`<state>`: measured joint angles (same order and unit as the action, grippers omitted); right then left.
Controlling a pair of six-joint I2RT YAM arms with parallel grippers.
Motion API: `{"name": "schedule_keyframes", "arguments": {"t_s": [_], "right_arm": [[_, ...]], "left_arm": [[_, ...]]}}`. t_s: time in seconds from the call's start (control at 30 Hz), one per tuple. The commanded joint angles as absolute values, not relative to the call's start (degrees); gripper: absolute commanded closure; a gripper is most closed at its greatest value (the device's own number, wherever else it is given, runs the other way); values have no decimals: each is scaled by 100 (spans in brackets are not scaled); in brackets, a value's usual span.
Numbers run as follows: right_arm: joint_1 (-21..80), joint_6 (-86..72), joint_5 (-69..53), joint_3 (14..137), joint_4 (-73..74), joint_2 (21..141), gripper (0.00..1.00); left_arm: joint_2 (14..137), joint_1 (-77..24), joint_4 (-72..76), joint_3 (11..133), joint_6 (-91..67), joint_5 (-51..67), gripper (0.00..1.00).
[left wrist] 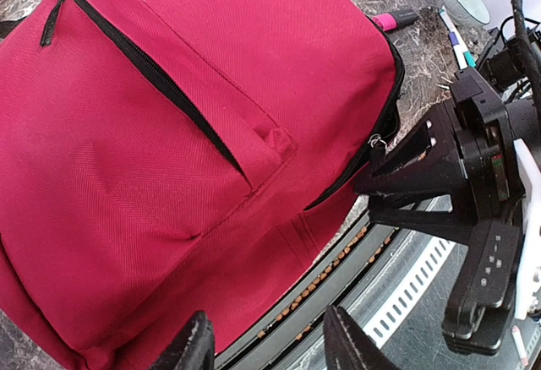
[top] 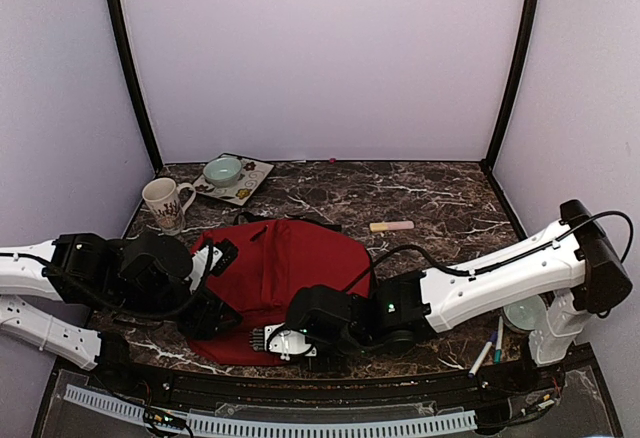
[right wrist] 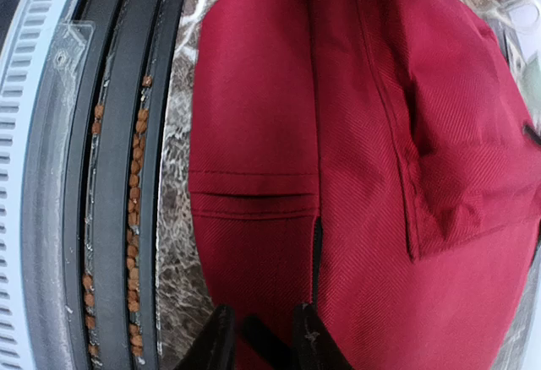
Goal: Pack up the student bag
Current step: Grab the largest pocket of the student bag, then zip the student bag into the largest pocket of the bag.
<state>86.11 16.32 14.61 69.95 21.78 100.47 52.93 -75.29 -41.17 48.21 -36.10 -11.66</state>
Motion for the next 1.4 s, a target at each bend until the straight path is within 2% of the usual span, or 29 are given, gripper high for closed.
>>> {"name": "schedule_keyframes", "arguments": {"t_s": [0.0,0.03,0.37,0.47,0.77,1.07,1.37], "right_arm": [[8663,1627,1705,6965,1816,10092,96],[8666,1602,1756,6943,1791,10071,100],[8665,1080,2064,6637,1788,9402,100],[8662,443,2185,6121,1711,8796,100],[8664,-786,2443,5583,1460,8203,100],[8665,-1629,2690,5355,1102,7847,100],[8665,-2043,2843,5157,911,7561,100]], "left_arm": [[5218,-7537,-4193,4753,-3594,-1274,53],[5225,-7540,-4173,4761,-3567,-1275,53],[5393,-7541,-4047,4863,-3300,-1170,54],[5477,-7541,-3863,4934,-3058,-1044,54],[5841,-7541,-3328,5111,-2348,-704,52],[6455,-7541,-2775,5389,-1347,-178,44],[6837,-7541,-2443,5448,-631,-246,36]]}}
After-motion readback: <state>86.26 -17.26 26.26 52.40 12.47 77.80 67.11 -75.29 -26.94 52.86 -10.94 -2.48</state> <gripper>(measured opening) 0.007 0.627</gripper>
